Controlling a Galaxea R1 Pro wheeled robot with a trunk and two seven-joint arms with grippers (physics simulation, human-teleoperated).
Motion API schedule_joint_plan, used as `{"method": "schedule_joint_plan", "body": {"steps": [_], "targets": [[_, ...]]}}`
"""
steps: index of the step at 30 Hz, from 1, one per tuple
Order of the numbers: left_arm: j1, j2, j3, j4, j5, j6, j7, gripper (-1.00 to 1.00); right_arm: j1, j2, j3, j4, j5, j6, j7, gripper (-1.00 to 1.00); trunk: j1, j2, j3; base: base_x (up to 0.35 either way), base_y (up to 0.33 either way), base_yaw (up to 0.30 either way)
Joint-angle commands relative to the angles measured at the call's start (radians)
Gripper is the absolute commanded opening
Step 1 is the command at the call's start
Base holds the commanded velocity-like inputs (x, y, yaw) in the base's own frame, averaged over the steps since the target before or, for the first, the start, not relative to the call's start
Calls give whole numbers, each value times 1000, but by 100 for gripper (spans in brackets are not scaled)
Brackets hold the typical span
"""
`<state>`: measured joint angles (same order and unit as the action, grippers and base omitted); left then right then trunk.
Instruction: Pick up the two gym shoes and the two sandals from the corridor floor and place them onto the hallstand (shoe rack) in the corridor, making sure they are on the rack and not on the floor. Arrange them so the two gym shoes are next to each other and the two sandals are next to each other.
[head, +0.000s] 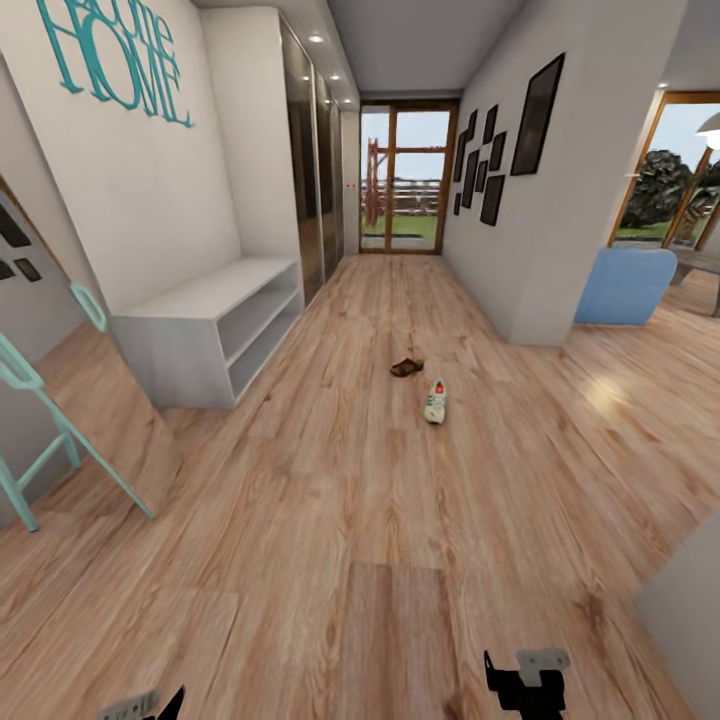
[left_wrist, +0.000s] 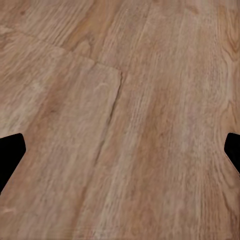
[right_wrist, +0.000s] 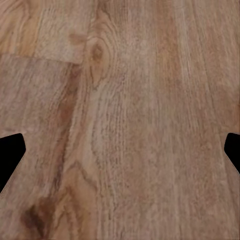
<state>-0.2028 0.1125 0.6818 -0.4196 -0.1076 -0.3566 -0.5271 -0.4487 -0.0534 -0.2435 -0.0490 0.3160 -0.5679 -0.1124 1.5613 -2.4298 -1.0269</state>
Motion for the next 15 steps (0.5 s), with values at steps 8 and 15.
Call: {"method": "schedule_joint_plan", "body": {"steps": [8, 15], "targets": [[-1, -1, 9, 1, -11, -5, -5, 100, -1, -1, -5, 1, 11, -3, -4, 100, 0, 0, -1, 338, 0, 0], [-1, -1, 9, 1, -12, -5, -5, 100, -1, -3, -5, 1, 12, -3, -4, 100, 0, 0, -1, 338, 0, 0]]}}
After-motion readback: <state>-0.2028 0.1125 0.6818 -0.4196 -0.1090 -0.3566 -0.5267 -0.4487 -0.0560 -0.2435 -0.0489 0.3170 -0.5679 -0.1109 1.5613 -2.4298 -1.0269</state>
